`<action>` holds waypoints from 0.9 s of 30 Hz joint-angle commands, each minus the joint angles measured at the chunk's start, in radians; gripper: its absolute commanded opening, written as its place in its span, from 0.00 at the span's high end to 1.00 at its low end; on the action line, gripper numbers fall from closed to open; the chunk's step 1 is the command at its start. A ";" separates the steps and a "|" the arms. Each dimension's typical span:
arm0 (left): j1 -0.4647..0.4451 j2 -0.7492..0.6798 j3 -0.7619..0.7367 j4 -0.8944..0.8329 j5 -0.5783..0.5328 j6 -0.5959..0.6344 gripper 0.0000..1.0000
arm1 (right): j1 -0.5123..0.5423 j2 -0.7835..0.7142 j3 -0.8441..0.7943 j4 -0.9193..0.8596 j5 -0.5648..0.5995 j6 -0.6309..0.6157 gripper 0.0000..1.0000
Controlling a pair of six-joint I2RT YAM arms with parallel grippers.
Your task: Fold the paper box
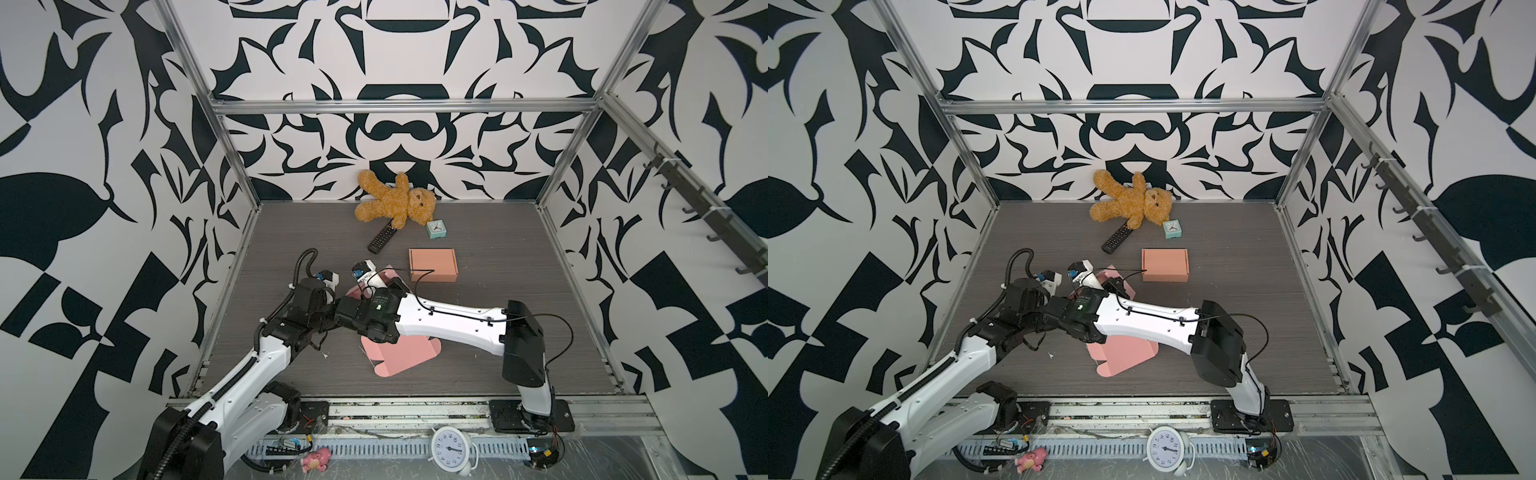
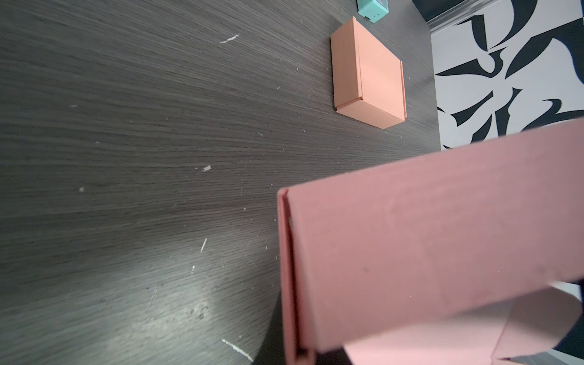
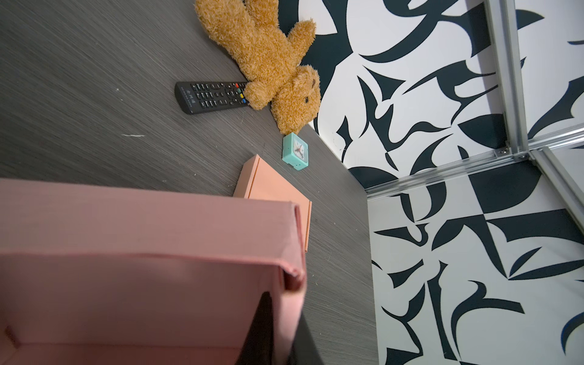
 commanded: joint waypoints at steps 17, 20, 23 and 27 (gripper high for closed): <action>-0.017 0.044 0.057 0.081 -0.013 0.101 0.97 | 0.039 -0.346 -0.236 0.292 -0.306 -0.049 0.52; -0.030 0.063 0.070 0.082 -0.022 0.150 0.97 | 0.038 -0.455 -0.302 0.377 -0.428 -0.060 0.48; -0.067 0.079 0.084 0.081 -0.059 0.190 0.97 | 0.029 -0.542 -0.348 0.428 -0.494 -0.061 0.46; -0.143 0.100 0.102 0.079 -0.143 0.253 0.96 | -0.005 -0.639 -0.416 0.500 -0.571 -0.059 0.44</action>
